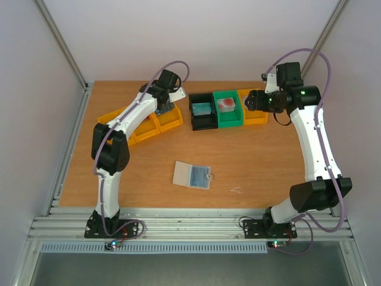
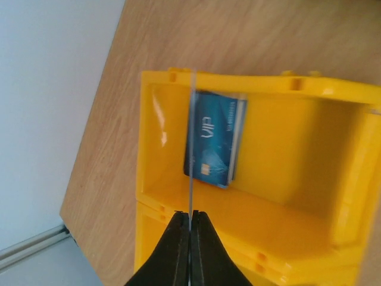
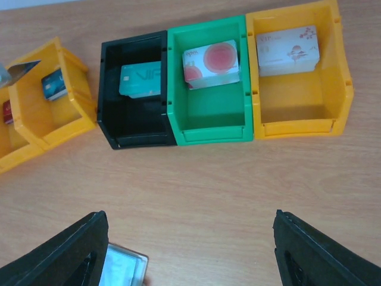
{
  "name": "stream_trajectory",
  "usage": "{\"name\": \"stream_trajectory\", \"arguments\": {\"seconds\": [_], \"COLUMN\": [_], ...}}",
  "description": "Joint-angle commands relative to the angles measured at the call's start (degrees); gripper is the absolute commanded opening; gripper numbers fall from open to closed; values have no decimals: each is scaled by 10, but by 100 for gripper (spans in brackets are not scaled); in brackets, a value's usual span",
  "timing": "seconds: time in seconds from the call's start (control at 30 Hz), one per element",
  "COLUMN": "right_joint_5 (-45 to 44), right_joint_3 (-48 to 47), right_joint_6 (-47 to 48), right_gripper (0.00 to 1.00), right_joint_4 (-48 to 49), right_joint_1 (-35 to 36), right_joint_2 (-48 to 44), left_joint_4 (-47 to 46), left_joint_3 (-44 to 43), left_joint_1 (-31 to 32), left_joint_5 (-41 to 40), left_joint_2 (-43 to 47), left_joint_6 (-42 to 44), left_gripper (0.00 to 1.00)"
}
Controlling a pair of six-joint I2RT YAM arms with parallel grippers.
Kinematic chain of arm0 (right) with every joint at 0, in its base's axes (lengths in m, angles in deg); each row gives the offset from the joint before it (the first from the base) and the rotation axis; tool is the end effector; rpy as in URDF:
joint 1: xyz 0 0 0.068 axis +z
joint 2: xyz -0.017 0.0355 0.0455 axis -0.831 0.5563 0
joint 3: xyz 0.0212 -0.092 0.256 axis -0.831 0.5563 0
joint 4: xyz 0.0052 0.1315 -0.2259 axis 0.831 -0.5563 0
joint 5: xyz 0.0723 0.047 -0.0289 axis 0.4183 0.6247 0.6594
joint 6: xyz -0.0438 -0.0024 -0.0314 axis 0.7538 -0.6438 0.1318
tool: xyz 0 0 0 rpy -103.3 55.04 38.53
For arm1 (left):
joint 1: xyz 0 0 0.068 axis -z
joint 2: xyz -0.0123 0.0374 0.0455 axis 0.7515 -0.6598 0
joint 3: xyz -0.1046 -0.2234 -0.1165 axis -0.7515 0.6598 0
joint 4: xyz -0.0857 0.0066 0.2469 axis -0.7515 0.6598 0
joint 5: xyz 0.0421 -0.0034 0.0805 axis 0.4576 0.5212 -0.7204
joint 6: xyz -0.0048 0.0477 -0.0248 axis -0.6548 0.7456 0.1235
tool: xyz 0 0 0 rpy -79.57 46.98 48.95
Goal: Take the credit cards out of the card holder
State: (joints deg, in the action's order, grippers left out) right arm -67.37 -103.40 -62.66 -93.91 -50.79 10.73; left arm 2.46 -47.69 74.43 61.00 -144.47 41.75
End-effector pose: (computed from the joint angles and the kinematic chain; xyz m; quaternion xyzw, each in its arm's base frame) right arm 0.2925 0.0355 0.4163 -0.2408 0.9033 0.0589 0.3503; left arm 0.4173 -0.1882 0.2794 0.4890 0.8064 0.1970 0.2679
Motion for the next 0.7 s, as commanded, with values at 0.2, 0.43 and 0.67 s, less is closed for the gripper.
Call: {"name": "stream_trajectory", "arguments": {"seconds": [0.2, 0.43, 0.67], "right_joint_5": [26, 34, 35], "right_joint_3": [-16, -13, -10], "right_joint_6": [36, 39, 42], "right_gripper": [77, 77, 78], "right_joint_4": [3, 2, -1], "right_joint_1": [-33, -44, -45], "right_joint_2": [19, 15, 12], "left_joint_4": [-54, -68, -82], "left_joint_3": [-66, -76, -79], "left_joint_1": [-25, -28, -32], "left_joint_5": [-48, -64, -87], "left_joint_2": [-99, -134, -162], "left_joint_6": [38, 49, 76], "left_gripper": [0, 0, 0]}}
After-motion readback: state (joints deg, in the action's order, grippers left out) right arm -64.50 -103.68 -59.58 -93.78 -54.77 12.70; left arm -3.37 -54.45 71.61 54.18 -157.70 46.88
